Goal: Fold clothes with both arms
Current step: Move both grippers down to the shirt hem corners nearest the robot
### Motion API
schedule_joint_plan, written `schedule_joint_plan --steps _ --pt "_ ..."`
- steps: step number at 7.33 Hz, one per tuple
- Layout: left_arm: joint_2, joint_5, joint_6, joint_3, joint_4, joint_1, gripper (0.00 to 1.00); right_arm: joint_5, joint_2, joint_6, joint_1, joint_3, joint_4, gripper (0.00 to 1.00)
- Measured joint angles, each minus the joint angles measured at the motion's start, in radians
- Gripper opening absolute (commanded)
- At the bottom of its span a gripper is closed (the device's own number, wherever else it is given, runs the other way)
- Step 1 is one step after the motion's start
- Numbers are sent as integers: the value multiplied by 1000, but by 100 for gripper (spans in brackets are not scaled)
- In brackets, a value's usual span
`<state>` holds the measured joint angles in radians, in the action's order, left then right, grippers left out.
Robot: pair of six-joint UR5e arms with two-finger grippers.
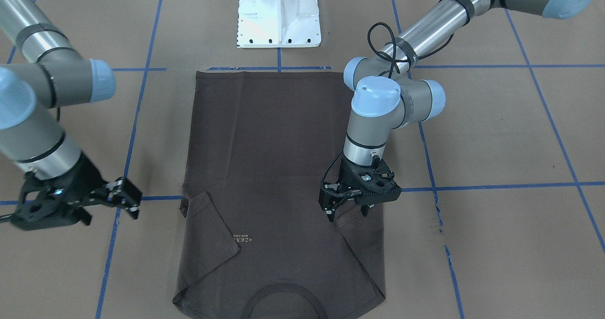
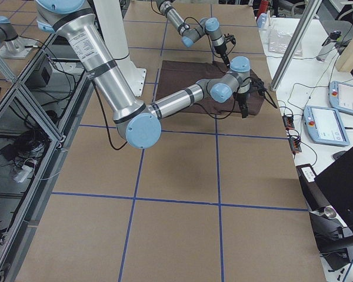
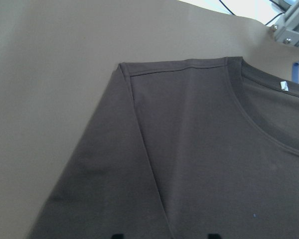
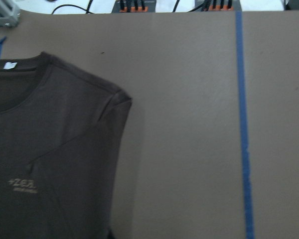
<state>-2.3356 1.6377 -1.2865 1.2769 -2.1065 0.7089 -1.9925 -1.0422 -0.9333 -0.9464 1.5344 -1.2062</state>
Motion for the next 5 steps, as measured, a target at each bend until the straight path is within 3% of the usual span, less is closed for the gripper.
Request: schedule_joint_plan --steps 3,5 --pt "193 1 7 301 -9 -63 100 244 -153 -346 286 320 -5 100" --pt "344 -5 -51 493 -7 -155 100 435 -280 -532 512 510 -66 99"
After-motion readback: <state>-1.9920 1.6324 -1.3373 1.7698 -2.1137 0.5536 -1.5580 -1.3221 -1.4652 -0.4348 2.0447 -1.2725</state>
